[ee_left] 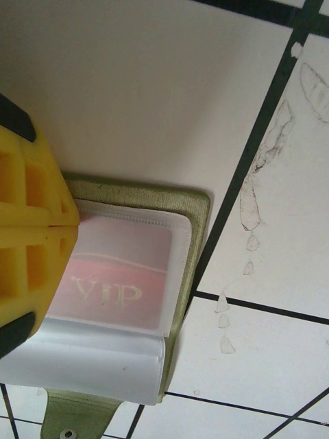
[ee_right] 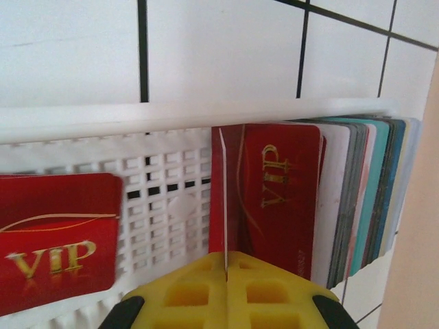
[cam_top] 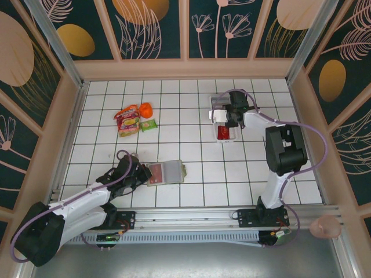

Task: Put the credit cards into the card holder
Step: Pick up the credit card from the storage box, then insert the credit card into the card slot.

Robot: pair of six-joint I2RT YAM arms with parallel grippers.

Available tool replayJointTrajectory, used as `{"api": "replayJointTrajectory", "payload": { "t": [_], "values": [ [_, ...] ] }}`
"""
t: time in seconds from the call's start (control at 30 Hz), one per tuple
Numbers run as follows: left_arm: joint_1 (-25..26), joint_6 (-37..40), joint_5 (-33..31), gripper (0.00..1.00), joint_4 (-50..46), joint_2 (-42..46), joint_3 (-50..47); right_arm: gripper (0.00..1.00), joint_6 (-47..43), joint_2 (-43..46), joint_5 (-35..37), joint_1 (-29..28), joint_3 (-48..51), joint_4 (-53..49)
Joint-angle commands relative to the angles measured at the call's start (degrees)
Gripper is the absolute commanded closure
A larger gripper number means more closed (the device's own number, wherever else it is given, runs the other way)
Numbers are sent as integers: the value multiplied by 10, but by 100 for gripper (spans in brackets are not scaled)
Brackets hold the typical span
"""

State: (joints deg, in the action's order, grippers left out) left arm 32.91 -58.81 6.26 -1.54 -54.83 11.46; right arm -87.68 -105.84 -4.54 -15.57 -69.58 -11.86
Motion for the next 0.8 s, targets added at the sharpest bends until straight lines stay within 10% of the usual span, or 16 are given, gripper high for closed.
{"api": "replayJointTrajectory", "payload": {
  "t": [0.0,0.3,0.63,0.77],
  "values": [
    [-2,-2,9,100,-48,-5,-22,100,31,38,2,-11,-5,-77],
    [-3,2,15,100,-47,6,-30,100,242,174,-56,-87,5,-103],
    [-2,-4,18,100,-35,-4,-33,100,1119,341,-47,-287,130,78],
    [-2,-5,20,100,-37,-1,-36,100,1338,311,0,-377,175,92]
  ]
}}
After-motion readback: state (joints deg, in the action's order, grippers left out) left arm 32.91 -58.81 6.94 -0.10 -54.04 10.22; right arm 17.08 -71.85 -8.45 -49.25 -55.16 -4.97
